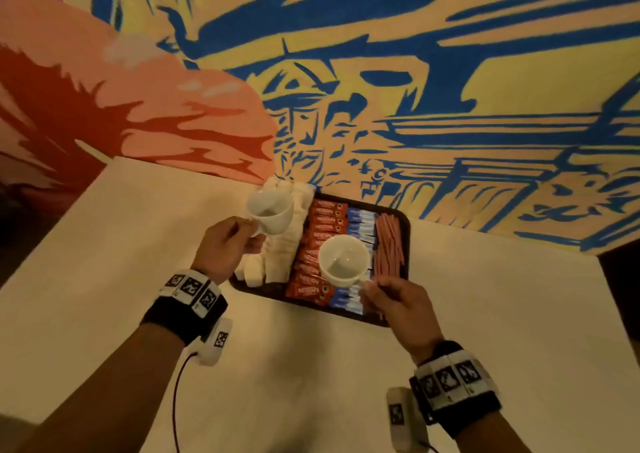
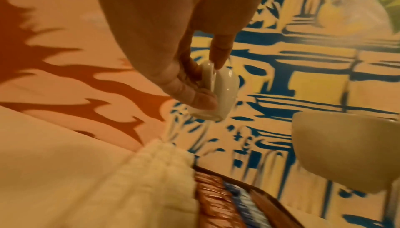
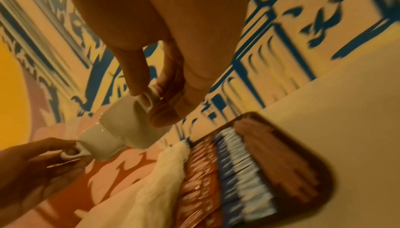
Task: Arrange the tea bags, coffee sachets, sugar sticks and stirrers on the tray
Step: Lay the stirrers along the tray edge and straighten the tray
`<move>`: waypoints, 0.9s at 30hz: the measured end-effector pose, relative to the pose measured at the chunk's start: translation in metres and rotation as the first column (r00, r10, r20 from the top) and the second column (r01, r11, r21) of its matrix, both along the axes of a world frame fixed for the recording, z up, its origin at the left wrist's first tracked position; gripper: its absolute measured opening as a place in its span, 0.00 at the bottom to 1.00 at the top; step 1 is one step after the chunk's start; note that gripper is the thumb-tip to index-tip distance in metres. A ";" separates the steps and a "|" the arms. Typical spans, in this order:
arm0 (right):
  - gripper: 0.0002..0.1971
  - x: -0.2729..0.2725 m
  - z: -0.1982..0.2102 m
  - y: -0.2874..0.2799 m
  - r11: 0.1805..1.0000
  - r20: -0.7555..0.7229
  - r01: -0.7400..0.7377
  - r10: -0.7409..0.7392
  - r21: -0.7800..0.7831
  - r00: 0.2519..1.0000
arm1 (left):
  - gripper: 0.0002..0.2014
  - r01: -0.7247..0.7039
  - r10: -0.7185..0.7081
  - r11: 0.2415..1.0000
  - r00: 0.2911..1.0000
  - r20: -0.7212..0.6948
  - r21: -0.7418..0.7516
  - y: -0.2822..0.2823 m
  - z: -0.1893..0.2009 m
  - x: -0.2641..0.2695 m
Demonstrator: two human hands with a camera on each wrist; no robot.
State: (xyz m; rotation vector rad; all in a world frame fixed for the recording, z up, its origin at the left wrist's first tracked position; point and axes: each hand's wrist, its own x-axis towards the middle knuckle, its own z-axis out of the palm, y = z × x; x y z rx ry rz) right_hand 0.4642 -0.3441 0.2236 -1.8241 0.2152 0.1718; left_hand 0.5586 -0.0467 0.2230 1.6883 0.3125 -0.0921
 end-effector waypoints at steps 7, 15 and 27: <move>0.08 0.066 -0.027 0.164 0.973 -0.319 0.094 -0.021 0.213 0.948 | 0.06 -0.096 0.105 0.979 0.994 -0.043 0.179 0.144 -0.043 0.062; 0.11 0.136 -0.098 0.271 0.979 -0.458 0.180 -0.118 0.093 0.881 | 0.07 0.136 -0.085 0.970 0.967 -0.240 0.202 0.205 -0.093 0.142; 0.11 0.156 -0.134 0.318 0.933 -0.536 0.358 -0.316 -0.027 0.783 | 0.09 0.488 -0.393 0.843 0.847 -0.359 0.226 0.178 -0.120 0.218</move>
